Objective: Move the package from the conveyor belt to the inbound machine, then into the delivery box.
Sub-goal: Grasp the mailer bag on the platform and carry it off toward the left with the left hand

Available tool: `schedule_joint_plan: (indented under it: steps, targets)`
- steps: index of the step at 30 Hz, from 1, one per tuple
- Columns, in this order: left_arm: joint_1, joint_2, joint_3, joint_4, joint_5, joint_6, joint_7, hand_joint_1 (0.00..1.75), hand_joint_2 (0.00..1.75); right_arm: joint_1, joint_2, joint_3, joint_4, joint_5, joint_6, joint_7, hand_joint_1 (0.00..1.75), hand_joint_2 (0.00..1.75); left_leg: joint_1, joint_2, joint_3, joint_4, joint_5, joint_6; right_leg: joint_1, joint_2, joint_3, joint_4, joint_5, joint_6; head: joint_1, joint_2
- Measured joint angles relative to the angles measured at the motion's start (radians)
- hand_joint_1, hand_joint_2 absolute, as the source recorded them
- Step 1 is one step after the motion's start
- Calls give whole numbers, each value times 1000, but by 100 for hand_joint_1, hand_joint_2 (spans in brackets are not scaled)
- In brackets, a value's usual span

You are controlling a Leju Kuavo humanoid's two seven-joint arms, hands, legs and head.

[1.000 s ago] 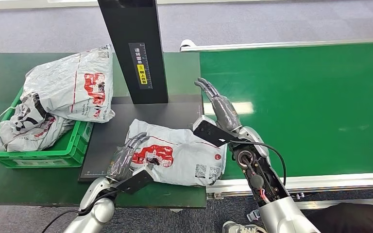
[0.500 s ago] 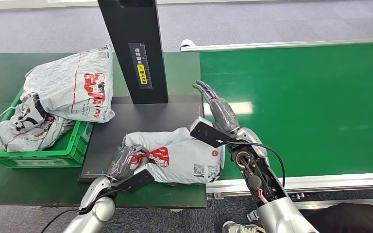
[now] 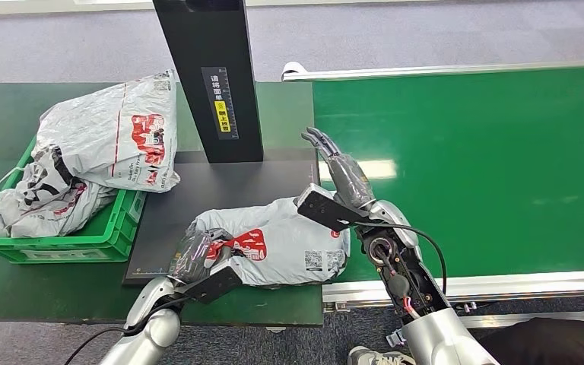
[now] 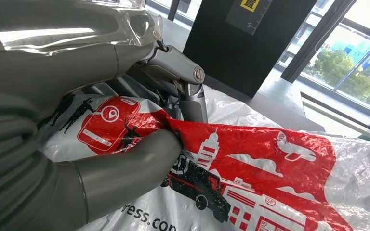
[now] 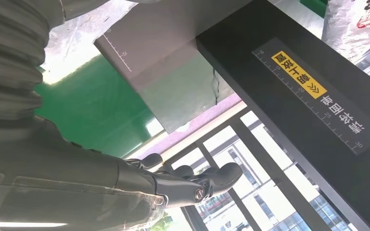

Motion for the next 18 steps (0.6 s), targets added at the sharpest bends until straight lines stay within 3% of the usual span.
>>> schedule_joint_plan:
  steps: [8, 11, 18]
  targets:
    - [0, 0, 0, 1, 0, 0, 0, 163, 175, 0, 0, 0, 1, 0, 0, 0, 0, 175, 0, 0, 0, 0, 0, 0, 0, 0, 0, 0, 0, 0, 0, 0]
    - [0, 0, 2, 1, 12, 7, -10, 171, 175, 0, 0, 0, 2, 0, 0, 0, 0, 175, 0, 0, 0, 0, 0, 0, 0, 0, 0, 0, 0, 0, 0, 0]
    - [10, -9, 44, -63, 147, 145, -147, 175, 175, 0, 1, -2, 3, -10, 19, 3, 0, 175, 0, 0, 0, 0, 0, 0, 0, 0, 0, 0, 0, 0, 0, 0]
